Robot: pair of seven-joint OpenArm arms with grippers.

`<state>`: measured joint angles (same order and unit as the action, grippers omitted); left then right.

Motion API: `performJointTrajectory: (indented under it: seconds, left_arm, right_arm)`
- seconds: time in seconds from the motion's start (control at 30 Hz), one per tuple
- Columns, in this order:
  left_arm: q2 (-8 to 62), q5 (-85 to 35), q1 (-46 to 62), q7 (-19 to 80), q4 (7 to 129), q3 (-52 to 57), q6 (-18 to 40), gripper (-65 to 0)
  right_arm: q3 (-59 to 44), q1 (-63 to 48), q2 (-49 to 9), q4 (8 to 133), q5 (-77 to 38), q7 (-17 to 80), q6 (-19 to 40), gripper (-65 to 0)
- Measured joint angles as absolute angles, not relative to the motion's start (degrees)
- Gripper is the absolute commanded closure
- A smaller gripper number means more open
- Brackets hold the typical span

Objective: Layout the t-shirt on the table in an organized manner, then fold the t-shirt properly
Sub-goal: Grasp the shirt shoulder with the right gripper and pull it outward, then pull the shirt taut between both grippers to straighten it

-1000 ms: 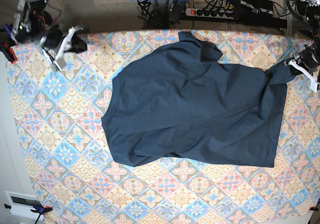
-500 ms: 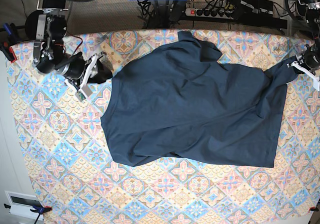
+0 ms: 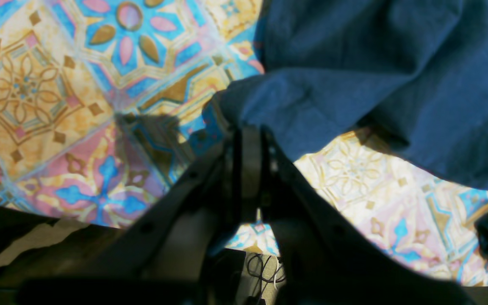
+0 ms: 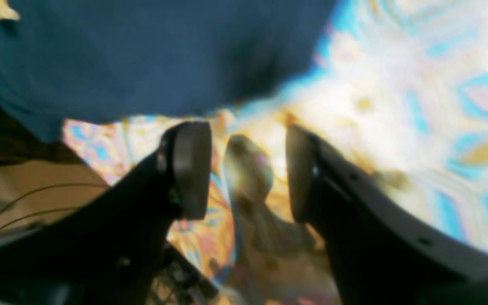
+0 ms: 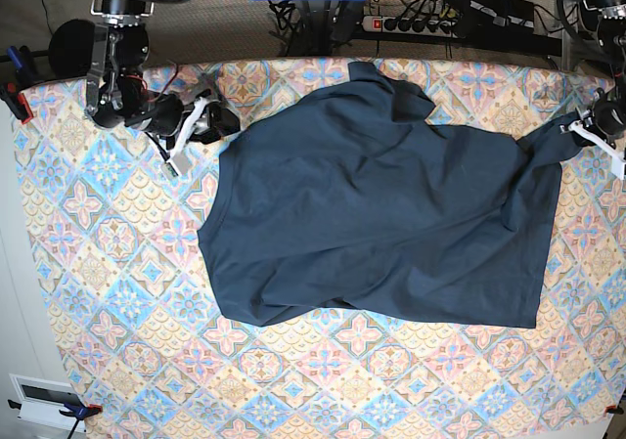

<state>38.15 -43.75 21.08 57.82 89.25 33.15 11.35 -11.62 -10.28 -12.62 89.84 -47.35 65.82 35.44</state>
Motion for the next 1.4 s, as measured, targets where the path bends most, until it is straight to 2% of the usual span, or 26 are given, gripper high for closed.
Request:
performJointTrajectory:
  seconds: [0.3, 0.57, 0.63, 0.87, 1.0, 1.17, 1.33, 1.4]
  left_arm:
    - [38.11, -43.68, 21.10, 57.82, 89.23, 33.15, 11.35, -0.2]
    - [38.11, -43.66, 21.10, 57.82, 89.23, 33.15, 11.35, -0.2]
    - [38.11, -43.68, 21.08, 57.82, 89.23, 33.15, 11.35, -0.2]
    - [38.11, -43.68, 20.91, 57.84, 89.23, 33.15, 11.35, -0.2]
    - [37.56, -43.68, 19.29, 57.30, 89.23, 33.15, 11.35, -0.2]
    - [36.97, -43.44, 19.66, 57.87, 89.27, 32.99, 11.29, -0.2]
    - [35.38, -43.57, 19.55, 57.71, 89.30, 32.84, 11.40, -0.2]
    - [35.24, -43.35, 19.73, 57.76, 89.27, 31.16, 11.20, -0.2]
  right_arm:
    - [-11.88, -9.85, -7.64, 85.80, -49.06, 63.96, 35.90, -28.0]
    - [-12.10, -9.82, -6.96, 82.46, -50.68, 60.80, 36.47, -26.9]
    - [-12.10, -9.80, -6.96, 82.43, -50.52, 60.73, 36.42, -23.0]
    - [-12.10, -9.85, -6.17, 82.06, -49.04, 60.88, 35.68, 0.0]
    - [-12.53, -9.96, -6.11, 82.56, -48.71, 61.28, 35.59, 0.0]
    - [-17.93, -10.79, -6.15, 85.43, -47.92, 63.68, 35.62, 0.0]
    - [-21.26, -10.41, -12.67, 86.21, -46.50, 63.88, 35.31, 0.0]
    - [-22.28, -10.48, -13.56, 86.21, -46.46, 63.94, 35.33, 0.0]
